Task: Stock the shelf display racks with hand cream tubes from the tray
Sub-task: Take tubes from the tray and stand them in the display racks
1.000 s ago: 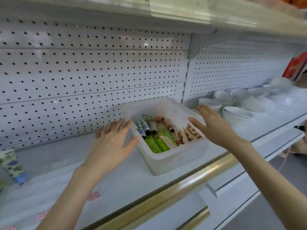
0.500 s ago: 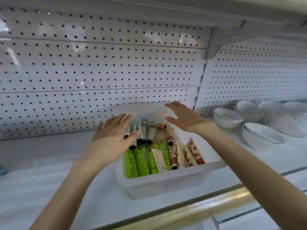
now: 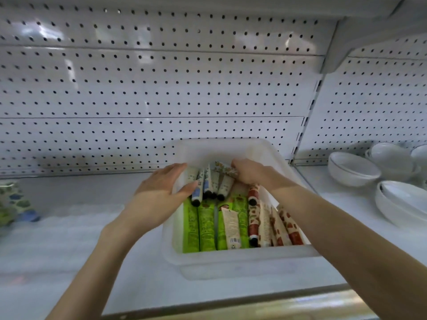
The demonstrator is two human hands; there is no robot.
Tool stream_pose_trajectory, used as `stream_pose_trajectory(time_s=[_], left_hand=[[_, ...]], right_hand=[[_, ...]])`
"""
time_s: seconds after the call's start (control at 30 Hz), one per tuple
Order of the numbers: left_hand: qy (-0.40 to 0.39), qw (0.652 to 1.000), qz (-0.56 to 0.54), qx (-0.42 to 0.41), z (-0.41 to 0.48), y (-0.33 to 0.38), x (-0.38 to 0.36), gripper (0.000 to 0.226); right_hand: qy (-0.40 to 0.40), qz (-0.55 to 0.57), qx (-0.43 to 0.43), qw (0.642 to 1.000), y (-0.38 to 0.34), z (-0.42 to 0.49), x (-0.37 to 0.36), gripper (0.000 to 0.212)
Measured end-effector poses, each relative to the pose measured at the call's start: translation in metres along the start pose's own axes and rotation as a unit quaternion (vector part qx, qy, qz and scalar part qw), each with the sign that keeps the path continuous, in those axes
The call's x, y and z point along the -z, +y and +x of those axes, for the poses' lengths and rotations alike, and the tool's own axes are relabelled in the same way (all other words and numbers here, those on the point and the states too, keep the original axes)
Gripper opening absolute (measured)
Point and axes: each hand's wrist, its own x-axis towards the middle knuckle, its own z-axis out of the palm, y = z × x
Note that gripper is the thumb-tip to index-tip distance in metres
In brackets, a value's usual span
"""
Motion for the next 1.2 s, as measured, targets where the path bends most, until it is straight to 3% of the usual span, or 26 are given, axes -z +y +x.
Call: stream_pose_trajectory(time_s=[0.13,0.27,0.33,0.4,0.53,0.63,0.77,1.0,1.1,1.2], left_hand=[[0.012,0.998,-0.062,-0.008,0.002,-0.002,-0.002,0.049],[0.036,0.996,-0.083,-0.017,0.006,-0.003,-0.002,0.043],[0.051,0.993,-0.105,-0.018,0.008,-0.003,-0.002,0.040],[0.068,0.989,-0.131,-0.021,0.010,-0.001,-0.001,0.039],[0.107,0.956,-0.271,-0.032,0.013,0.011,0.005,0.039],[0.147,0.923,-0.346,-0.085,0.011,0.025,0.016,0.037],[0.166,0.891,-0.399,-0.135,0.003,0.037,0.023,0.015],[0.135,0.872,-0.442,-0.162,-0.003,0.041,0.015,0.030],[0.125,0.856,-0.476,-0.160,-0.003,0.040,0.012,0.024],[0.132,0.844,-0.493,-0.166,-0.004,0.036,0.012,0.024]], right_hand=[[0.014,0.010,0.007,1.000,0.002,0.001,0.008,0.035],[0.018,0.131,0.021,0.991,0.000,-0.010,0.028,0.039],[0.012,0.294,0.050,0.954,-0.007,-0.025,0.046,0.039],[-0.003,0.437,0.093,0.895,-0.016,-0.045,0.064,0.040],[-0.018,0.542,0.177,0.821,-0.031,-0.092,0.091,0.030],[0.001,0.521,0.230,0.822,-0.040,-0.126,0.093,0.022],[0.037,0.508,0.233,0.829,-0.045,-0.150,0.080,0.020],[0.048,0.545,0.239,0.803,-0.046,-0.162,0.068,0.021],[0.052,0.551,0.236,0.799,-0.048,-0.162,0.067,0.022],[0.017,0.522,0.212,0.826,-0.044,-0.162,0.063,0.024]])
